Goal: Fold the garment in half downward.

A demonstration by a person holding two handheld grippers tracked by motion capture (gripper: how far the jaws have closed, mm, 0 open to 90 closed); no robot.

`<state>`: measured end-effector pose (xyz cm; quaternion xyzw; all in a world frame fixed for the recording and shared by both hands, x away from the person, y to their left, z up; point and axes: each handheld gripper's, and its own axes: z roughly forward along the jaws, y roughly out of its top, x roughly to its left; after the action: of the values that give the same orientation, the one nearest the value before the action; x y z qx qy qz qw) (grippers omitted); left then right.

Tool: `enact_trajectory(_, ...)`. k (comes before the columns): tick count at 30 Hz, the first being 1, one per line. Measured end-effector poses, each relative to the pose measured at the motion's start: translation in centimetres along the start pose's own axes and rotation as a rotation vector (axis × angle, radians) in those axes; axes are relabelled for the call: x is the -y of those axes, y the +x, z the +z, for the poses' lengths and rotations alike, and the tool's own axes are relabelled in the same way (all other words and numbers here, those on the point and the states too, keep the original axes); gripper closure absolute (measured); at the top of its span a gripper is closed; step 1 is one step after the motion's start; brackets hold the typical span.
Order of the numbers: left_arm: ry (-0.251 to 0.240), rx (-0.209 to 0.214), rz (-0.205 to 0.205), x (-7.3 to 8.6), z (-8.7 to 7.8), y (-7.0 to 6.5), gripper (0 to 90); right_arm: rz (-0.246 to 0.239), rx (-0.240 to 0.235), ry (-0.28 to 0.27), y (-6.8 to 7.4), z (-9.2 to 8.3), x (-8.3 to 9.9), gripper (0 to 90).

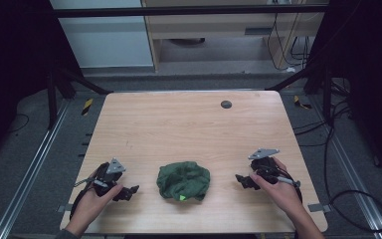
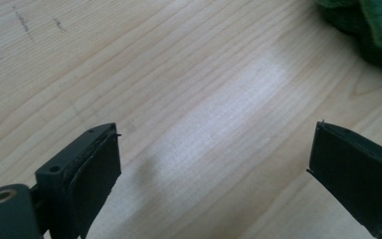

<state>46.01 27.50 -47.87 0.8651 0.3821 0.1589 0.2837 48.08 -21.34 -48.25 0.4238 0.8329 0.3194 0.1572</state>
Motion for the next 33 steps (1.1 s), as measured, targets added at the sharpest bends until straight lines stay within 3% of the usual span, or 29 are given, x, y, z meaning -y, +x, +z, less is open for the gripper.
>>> enact_trajectory(6,-0.004,-0.023,-0.005,-1.1,1.0,0.7,5.5,0.032,0.035,-0.015,-1.1,0.8,-0.4,8.5)
enact_trajectory(11,-0.036,-0.057,-0.015,-1.8,2.0,1.6,5.7,0.096,0.068,-0.051,-1.9,1.4,-0.8,8.5)
enact_trajectory(13,-0.058,-0.059,-0.045,-2.0,2.5,2.2,5.7,0.132,0.082,-0.060,-2.5,1.8,-0.8,8.4)
enact_trajectory(25,-0.065,-0.075,-0.107,-1.8,4.4,3.3,5.7,0.231,0.165,-0.059,-3.8,3.3,-0.3,8.3)
enact_trajectory(29,-0.090,-0.067,-0.128,-1.7,4.7,3.4,4.6,0.249,0.194,-0.086,-3.7,3.6,-0.3,6.2)
enact_trajectory(31,-0.098,-0.070,-0.133,-1.8,4.9,3.4,3.5,0.234,0.218,-0.100,-3.4,4.0,-0.2,3.0)
enact_trajectory(33,-0.109,-0.070,-0.131,-1.8,5.1,3.5,2.5,0.228,0.237,-0.082,-3.0,4.4,-0.5,0.3)
